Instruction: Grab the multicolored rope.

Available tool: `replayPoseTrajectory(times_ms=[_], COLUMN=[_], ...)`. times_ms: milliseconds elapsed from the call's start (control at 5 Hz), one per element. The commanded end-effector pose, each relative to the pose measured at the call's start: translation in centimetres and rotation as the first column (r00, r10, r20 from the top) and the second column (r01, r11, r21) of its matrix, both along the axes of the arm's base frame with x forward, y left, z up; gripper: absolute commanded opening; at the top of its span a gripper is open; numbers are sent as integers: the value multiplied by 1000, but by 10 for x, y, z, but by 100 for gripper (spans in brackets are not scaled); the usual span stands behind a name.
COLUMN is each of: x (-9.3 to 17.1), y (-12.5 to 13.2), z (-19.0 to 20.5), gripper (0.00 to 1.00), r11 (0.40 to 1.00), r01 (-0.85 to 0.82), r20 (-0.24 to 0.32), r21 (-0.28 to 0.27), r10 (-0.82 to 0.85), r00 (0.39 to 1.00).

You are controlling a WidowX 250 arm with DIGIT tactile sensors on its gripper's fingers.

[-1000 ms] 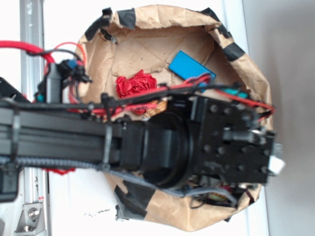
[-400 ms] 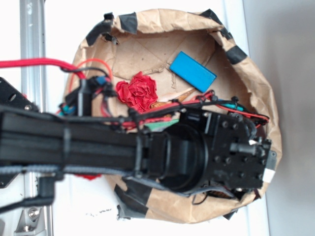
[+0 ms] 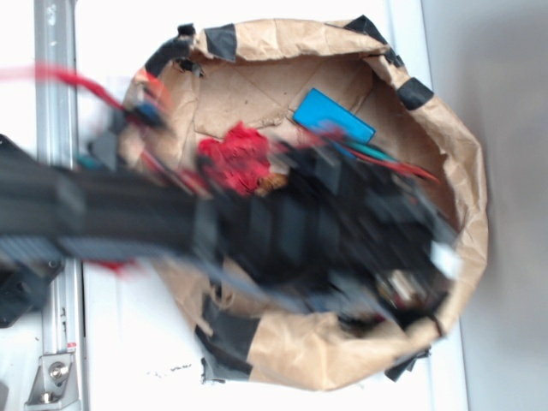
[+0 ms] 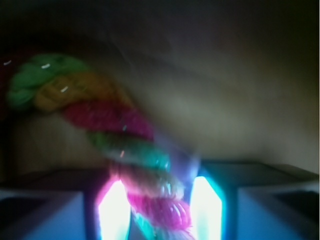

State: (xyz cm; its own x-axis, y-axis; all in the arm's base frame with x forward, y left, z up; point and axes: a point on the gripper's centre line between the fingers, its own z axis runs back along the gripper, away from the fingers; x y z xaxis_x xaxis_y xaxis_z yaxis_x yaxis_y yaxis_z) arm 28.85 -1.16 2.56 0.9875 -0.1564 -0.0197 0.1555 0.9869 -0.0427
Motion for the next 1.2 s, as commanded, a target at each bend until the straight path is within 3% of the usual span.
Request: replayPoseTrajectory(times_ms=[0, 200, 400, 600, 800, 1000], x=[-36, -45, -45, -30, -16, -6], y=[18, 17, 10, 2, -5, -11], z=[38, 63, 102, 119, 122, 109], gripper=[0, 0, 0, 0, 0, 0], r11=[869, 850, 833, 839, 861, 870], r01=[-493, -524, -554, -543, -508, -490], r20=[101, 103, 106, 105, 130, 95], r21=[-33, -51, -13, -22, -15, 55], r10=[494, 526, 552, 542, 505, 484], r00=[864, 844, 827, 834, 853, 870])
